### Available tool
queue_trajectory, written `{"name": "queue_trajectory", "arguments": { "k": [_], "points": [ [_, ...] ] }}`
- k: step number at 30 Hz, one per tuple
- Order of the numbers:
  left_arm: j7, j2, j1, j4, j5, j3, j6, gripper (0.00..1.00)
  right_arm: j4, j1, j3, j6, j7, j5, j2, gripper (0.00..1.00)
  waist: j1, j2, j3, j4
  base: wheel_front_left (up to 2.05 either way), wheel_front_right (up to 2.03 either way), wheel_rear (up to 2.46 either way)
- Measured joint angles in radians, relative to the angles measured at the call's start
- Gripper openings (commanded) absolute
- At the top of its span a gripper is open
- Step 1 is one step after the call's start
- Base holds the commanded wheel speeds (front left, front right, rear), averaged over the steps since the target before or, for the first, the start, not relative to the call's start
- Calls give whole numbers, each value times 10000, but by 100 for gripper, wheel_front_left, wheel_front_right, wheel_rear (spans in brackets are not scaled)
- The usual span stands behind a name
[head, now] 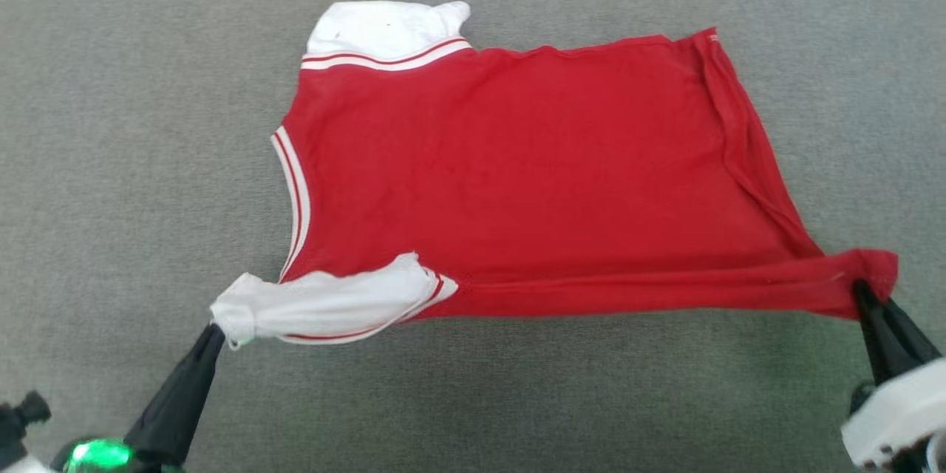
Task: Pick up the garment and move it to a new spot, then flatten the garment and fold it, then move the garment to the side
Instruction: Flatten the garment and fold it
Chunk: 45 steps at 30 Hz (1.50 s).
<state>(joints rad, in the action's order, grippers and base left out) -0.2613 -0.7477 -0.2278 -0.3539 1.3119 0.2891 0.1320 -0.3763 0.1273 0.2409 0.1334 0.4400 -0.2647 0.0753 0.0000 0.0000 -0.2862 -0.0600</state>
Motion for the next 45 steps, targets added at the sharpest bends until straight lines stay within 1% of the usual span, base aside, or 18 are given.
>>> {"name": "queue_trajectory", "arguments": {
  "k": [2, 4, 6, 9, 12, 16, 21, 25, 30, 31, 32, 33, 34, 35, 38, 40, 42, 45],
  "points": [
    [0, -73, 314, 27, -15, 104, -2, 0, 196, -300, -90, 0, -10, 0, -6, 0, 0, 0, -6, 81, 0, 0, 0],
    [-2, -123, 959, 125, 36, 368, -2, 0, 527, -814, -167, 0, -21, -17, -13, 0, 0, 0, -30, 130, 0, 0, 0],
    [0, -389, 1705, 453, 4, 802, -2, 0, 1018, -1315, -303, -6, -12, -56, -12, 0, 0, 0, -89, 162, 0, 0, 0],
    [2, -462, 2941, 880, 408, 1455, -2, 0, 1733, -2104, -497, -19, 0, -56, -38, 0, 0, 0, -281, 206, 0, 0, 0],
    [0, -502, 4082, 1478, 729, 1896, -2, 0, 2347, -2854, -602, -23, -73, 63, -38, 0, 0, 0, -573, 236, 0, 0, 0],
    [0, -389, 5114, 2309, 1080, 2186, -2, 0, 3026, -3656, -742, -23, -332, 282, -98, 0, 0, 0, -1049, 284, 0, 0, 0],
    [0, 35, 5799, 3143, 1292, 2151, -2, 0, 3841, -4126, -901, -23, -665, 500, -161, 0, 0, 0, -1655, 286, 0, 0, 0],
    [-2, 387, 6191, 4197, 966, 2249, -2, 0, 4309, -4382, -928, -23, -1152, 600, -194, 0, 0, 0, -2086, 198, 0, 0, 0],
    [-2, 504, 6353, 4995, 364, 2414, -2, 0, 4681, -4538, -1030, -25, -1499, 619, -196, 0, 0, 0, -2098, 174, 0, 0, 0],
    [-2, 483, 6370, 5099, 165, 2497, -2, 16, 4763, -4556, -1076, -25, -1522, 621, -192, 0, 0, 0, -2052, 184, 0, 0, 0],
    [-2, 408, 6400, 5139, -205, 2577, -2, 48, 4821, -4555, -1118, -27, -1601, 654, -190, 0, 0, 0, -1998, 196, 0, 0, 0],
    [-2, 351, 6448, 5141, -345, 2579, -2, 100, 4849, -4555, -1122, -27, -1705, 681, -196, 33, 0, 0, -1935, 208, 0, 0, 0],
    [-2, 286, 6500, 5104, -493, 2562, -2, 100, 4890, -4554, -1118, -27, -1781, 713, -199, 82, 0, 0, -1863, 219, 0, 0, 0],
    [-2, 148, 6517, 5043, -769, 2564, -2, 100, 4926, -4544, -1151, -27, -1835, 752, -201, 100, 0, -1, -1786, 233, 0, 0, 0],
    [-2, -382, 6525, 4681, -1064, 2506, -2, 100, 4953, -4386, -1229, -25, -1996, 805, -230, 100, 0, 0, -1524, 271, 0, 0, 0],
    [-4, -918, 6531, 4422, -1241, 2458, -2, 100, 4861, -4269, -1327, -25, -2109, 798, -242, 100, 1, 0, -1338, 300, 0, 0, 0],
    [48, -1680, 6524, 4205, -1141, 2740, -2, 100, 4763, -4209, -1398, -25, -2207, 761, -242, 100, 0, 0, -1156, 349, 0, 0, 0],
    [1085, -2934, 6520, 3764, -1124, 3515, -2, 100, 4535, -4116, -1467, -25, -2297, 719, -244, 100, 0, 0, -935, 456, 0, 0, 0]
  ]
}}
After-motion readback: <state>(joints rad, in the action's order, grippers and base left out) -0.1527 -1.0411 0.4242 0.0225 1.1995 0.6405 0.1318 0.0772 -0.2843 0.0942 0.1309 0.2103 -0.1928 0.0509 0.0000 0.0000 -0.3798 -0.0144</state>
